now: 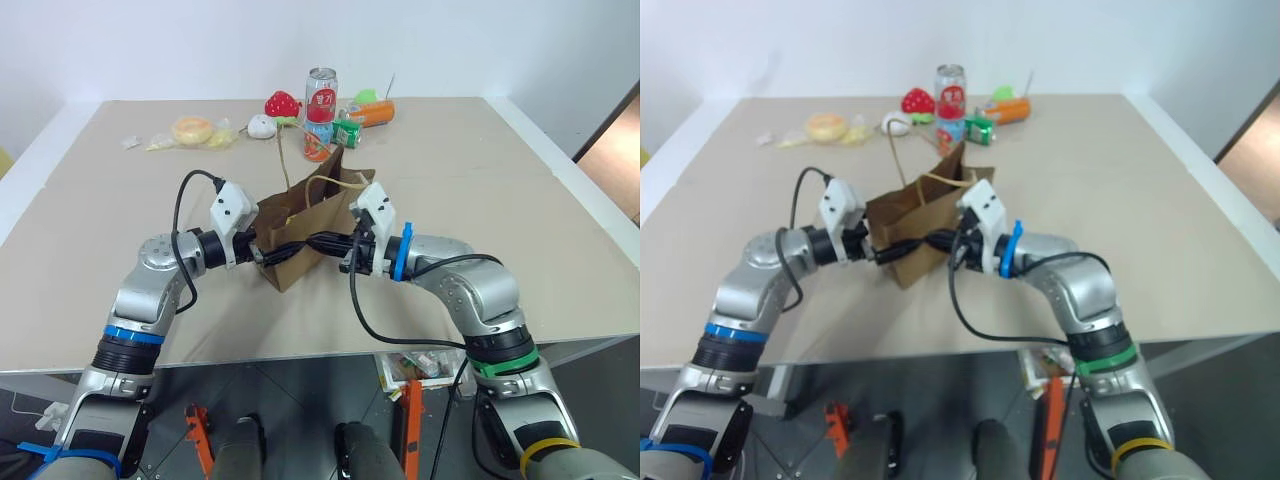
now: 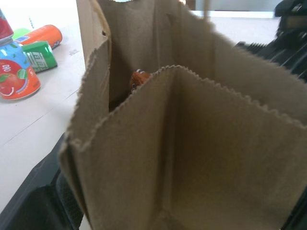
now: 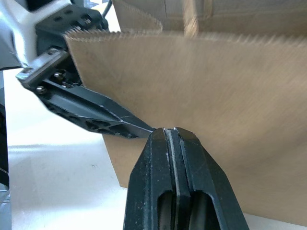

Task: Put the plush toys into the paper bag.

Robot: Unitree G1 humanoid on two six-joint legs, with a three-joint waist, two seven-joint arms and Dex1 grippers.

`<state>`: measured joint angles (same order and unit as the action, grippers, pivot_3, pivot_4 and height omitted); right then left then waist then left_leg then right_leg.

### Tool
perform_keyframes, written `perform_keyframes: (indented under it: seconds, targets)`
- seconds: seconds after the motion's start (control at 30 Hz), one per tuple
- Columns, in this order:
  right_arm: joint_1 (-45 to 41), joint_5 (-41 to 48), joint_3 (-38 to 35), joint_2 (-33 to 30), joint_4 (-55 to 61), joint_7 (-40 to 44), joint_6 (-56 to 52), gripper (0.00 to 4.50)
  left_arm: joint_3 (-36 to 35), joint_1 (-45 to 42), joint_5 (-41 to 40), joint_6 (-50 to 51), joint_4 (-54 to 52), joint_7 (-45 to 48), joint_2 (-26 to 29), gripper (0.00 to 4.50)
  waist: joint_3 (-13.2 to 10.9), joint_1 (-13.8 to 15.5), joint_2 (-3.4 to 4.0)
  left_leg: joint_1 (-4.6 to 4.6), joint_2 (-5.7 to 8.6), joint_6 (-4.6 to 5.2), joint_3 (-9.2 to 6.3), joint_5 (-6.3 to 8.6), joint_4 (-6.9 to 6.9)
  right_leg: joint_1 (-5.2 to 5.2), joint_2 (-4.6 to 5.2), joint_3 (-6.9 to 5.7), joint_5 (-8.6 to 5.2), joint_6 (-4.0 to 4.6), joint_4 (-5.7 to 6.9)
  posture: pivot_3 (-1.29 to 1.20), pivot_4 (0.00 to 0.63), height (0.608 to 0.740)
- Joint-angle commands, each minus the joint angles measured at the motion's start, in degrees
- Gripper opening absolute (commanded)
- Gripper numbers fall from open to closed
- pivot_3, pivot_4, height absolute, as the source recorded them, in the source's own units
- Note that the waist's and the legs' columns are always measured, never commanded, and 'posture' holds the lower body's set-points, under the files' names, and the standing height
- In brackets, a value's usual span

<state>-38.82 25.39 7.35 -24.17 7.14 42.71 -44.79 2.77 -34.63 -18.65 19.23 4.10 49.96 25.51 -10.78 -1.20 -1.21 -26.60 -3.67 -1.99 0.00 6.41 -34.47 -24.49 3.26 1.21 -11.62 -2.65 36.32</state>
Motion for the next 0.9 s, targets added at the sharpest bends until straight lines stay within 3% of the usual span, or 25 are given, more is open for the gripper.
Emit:
perform_keyframes:
  seconds: [0.03,0.13,0.23,0.4,0.5,0.73,0.9]
  targets:
    - [-0.51,0.81,-3.89,-2.23,1.26,0.46,0.76,0.04,-1.57,-0.44,-1.19,0.76,-2.32,-0.68,0.15,4.50,0.00,0.00,0.00,0.00,0.00,0.00,0.00,0.00,0.00,0.00,0.01,0.00,0.00,0.00,0.00,0.00,0.150,0.740]
    - [-0.55,0.73,-4.67,-2.93,0.86,0.21,0.96,0.04,-1.25,-0.30,-1.29,1.34,-2.99,-0.71,0.12,4.50,0.00,0.00,0.00,0.00,0.00,0.00,0.00,0.00,0.00,0.00,0.00,0.00,0.00,0.00,0.00,0.00,0.150,0.740]
    - [-0.32,0.43,-5.07,-3.36,0.74,-0.05,1.14,0.00,-0.90,-0.38,-0.88,1.34,-3.25,-0.98,0.17,3.86,0.00,0.00,0.00,0.01,0.00,0.00,0.00,0.00,0.01,-0.01,0.00,0.00,0.00,0.00,0.00,0.00,0.150,0.740]
    - [0.25,0.71,-6.07,-4.08,1.21,-0.48,0.96,0.00,-0.80,-0.11,-1.00,0.82,-3.31,0.10,0.57,1.36,0.00,0.00,0.00,0.01,0.00,0.00,0.00,0.00,0.00,0.01,0.00,0.00,0.00,0.00,0.00,0.00,0.150,0.740]
    - [0.44,0.76,-6.90,-4.79,1.23,-0.59,0.96,0.00,-1.08,-0.21,-1.39,1.02,-3.24,0.47,0.56,0.11,0.00,0.00,0.00,0.01,0.00,0.00,0.00,0.00,0.00,0.01,0.00,0.00,0.00,0.00,0.00,0.00,0.150,0.740]
    - [1.57,1.34,-11.07,-8.41,0.97,0.14,0.78,0.00,-2.18,-1.17,-1.33,0.18,-0.68,1.55,1.46,0.04,0.00,0.00,0.00,0.01,0.00,0.00,0.00,0.00,0.00,0.01,0.00,0.00,0.00,0.00,0.00,0.00,0.150,0.740]
    - [3.94,2.90,-14.71,-13.66,0.54,3.07,0.42,0.00,-3.86,-1.21,-4.43,-3.44,1.38,9.38,4.03,0.04,0.00,0.01,0.00,0.01,0.00,0.00,0.00,0.00,0.00,0.01,0.01,0.01,-0.02,0.00,0.00,0.00,0.150,0.740]
